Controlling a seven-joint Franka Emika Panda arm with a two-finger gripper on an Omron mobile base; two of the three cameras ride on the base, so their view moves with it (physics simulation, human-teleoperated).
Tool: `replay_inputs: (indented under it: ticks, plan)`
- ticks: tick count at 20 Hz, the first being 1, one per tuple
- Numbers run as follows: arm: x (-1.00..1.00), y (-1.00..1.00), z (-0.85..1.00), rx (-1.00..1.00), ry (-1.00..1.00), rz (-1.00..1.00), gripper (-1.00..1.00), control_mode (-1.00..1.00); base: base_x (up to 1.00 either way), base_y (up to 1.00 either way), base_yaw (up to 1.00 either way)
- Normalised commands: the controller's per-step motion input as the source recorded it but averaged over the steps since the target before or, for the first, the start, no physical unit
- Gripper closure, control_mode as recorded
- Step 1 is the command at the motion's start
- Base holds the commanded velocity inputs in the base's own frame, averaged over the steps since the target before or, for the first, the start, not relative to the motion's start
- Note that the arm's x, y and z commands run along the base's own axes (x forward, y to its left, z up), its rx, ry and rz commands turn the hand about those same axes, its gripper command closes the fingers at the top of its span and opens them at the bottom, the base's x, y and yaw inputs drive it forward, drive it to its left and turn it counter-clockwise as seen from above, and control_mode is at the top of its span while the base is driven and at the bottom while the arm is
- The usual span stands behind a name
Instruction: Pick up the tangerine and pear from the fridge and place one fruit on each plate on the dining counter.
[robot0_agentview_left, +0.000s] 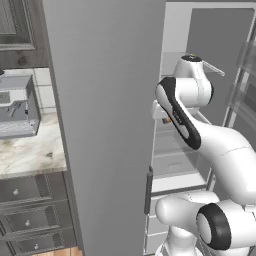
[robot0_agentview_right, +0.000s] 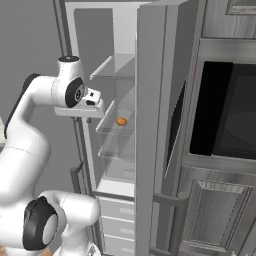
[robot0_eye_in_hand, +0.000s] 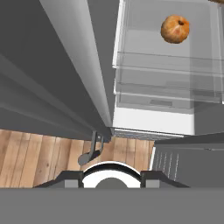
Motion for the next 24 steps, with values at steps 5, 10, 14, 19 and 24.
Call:
replay_inputs:
  ticks: [5,10,14,19,24]
  plan:
    - [0.00,-0.13,-0.01,0.00,0.02,-0.03,-1.00,-1.00,0.00,0.00,0.00]
    - [0.00,-0.45,-0.16,0.00,0.00,-0.20,-1.00,-1.00,0.00,0.00,0.00]
    - [0.00,-0.46,-0.08,0.00,-0.07,-0.24,-1.00,-1.00,0.00,0.00,0.00]
    - [0.14,-0.23,-0.01,0.07,-0.30,-0.13,-1.00,-1.00,0.00,0.00,0.00]
    - [0.37,-0.30,-0.24,0.01,-0.20,-0.05,-1.00,-1.00,0.00,0.00,0.00]
